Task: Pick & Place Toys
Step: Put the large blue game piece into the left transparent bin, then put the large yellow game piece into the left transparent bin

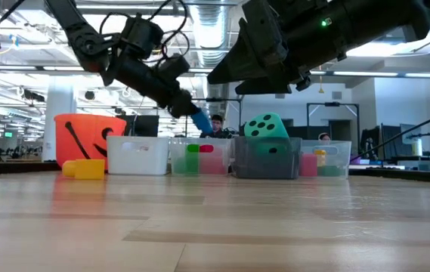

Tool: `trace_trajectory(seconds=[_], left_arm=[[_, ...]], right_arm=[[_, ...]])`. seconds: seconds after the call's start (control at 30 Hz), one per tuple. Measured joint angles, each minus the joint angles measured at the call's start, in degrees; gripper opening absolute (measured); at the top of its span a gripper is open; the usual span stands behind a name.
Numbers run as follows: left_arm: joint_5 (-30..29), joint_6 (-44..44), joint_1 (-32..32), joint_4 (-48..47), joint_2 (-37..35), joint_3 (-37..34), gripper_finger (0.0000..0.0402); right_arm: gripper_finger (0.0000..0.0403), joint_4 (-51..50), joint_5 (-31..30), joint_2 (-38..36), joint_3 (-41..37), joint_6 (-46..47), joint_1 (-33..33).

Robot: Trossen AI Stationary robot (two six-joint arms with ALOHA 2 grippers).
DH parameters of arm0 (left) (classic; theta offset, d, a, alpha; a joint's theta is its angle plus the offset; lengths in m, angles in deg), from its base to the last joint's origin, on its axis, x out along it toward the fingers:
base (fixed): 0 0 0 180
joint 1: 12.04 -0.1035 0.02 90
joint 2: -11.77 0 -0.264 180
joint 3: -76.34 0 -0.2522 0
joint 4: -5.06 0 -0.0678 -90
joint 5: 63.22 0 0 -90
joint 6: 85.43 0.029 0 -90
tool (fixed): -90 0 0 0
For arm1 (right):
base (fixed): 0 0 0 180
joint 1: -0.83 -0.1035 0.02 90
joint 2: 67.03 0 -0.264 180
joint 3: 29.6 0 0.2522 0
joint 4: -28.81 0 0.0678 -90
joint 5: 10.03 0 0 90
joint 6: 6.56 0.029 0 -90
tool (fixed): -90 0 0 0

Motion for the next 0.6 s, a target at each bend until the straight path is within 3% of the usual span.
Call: trace_trajectory(seconds=[0.23,0.47,0.6], left_arm=[[2.6,-1.4,0.5,-8.8,-6.4,0.0,0.0234],[2.6,-9.5,0.8,-25.8,-16.3,0.0,0.0238],[10.0,-16.3,3.4,-36.2,-22.0,0.0,0.0237]], right_arm=[[0.0372,-0.1,0.0,0.0,0.0,0.0,0.0],[0.0372,-0.3,0.0,0.0,0.0,0.0,0.3],[0.0372,-0.5,0.0,0.0,0.0,0.0,0.3]])
